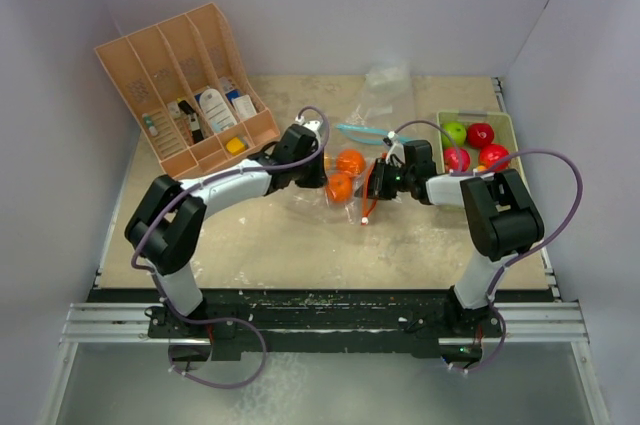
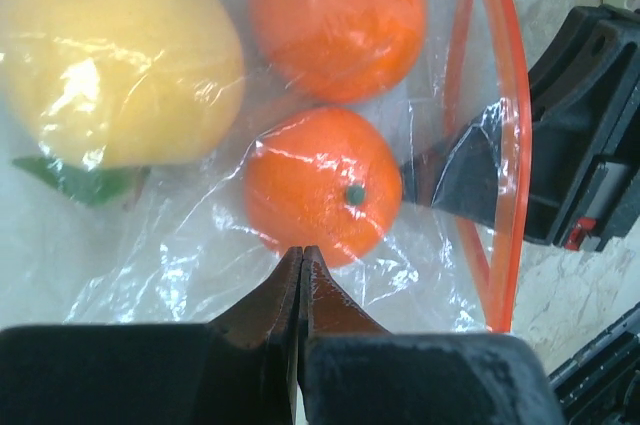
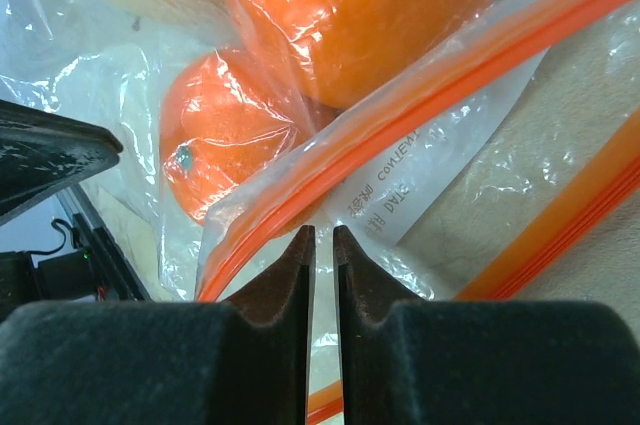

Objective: Open the zip-top bag and remove the fake food
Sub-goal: Pick up the fake fruit from the zipper food storage bag.

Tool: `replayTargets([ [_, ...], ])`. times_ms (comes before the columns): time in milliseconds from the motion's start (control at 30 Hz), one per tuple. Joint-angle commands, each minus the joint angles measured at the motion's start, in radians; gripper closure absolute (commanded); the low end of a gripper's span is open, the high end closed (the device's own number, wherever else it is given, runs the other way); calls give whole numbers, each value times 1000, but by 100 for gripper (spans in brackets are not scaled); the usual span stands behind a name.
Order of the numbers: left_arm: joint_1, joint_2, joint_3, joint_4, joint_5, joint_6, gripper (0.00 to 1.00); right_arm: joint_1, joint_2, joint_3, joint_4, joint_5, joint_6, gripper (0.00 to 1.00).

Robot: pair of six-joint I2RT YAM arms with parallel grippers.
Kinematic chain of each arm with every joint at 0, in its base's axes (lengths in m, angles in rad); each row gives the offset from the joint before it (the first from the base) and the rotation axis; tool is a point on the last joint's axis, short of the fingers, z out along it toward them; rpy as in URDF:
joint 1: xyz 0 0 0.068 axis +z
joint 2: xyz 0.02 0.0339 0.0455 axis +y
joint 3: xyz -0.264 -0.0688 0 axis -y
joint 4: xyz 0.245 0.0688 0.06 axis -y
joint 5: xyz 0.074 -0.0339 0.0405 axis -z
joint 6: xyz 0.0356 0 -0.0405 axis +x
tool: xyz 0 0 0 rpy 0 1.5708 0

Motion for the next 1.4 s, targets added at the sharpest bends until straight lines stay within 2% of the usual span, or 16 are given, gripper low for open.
replayTargets([
  [0, 17, -70, -25, -17, -18, -3, 100, -1, -39, -11, 30, -18, 3, 85],
  [267, 14, 37, -13, -11, -10, -28, 100, -1, -37, -7, 44, -13, 5, 84],
  [333, 11, 73, 11, -11, -6, -29, 100, -1, -42, -9, 45, -21, 7, 80],
  [633, -10, 177, 106, -32, 28, -21, 100, -1, -93, -36, 87, -53, 13, 41],
  [1033, -82, 211, 159, -19, 77, -7, 100, 0, -29, -4, 112, -50, -1, 20],
  [1167, -108, 224, 185, -29, 82, -1, 100, 1, -19, 7, 80, -42, -21, 19],
  [1200, -108, 222, 186, -32, 77, -1, 100, 1, -23, 6, 73, -42, -26, 21],
  [1367, -84, 206, 144, -50, 63, -34, 100, -2, -71, 16, 10, -29, -29, 46],
])
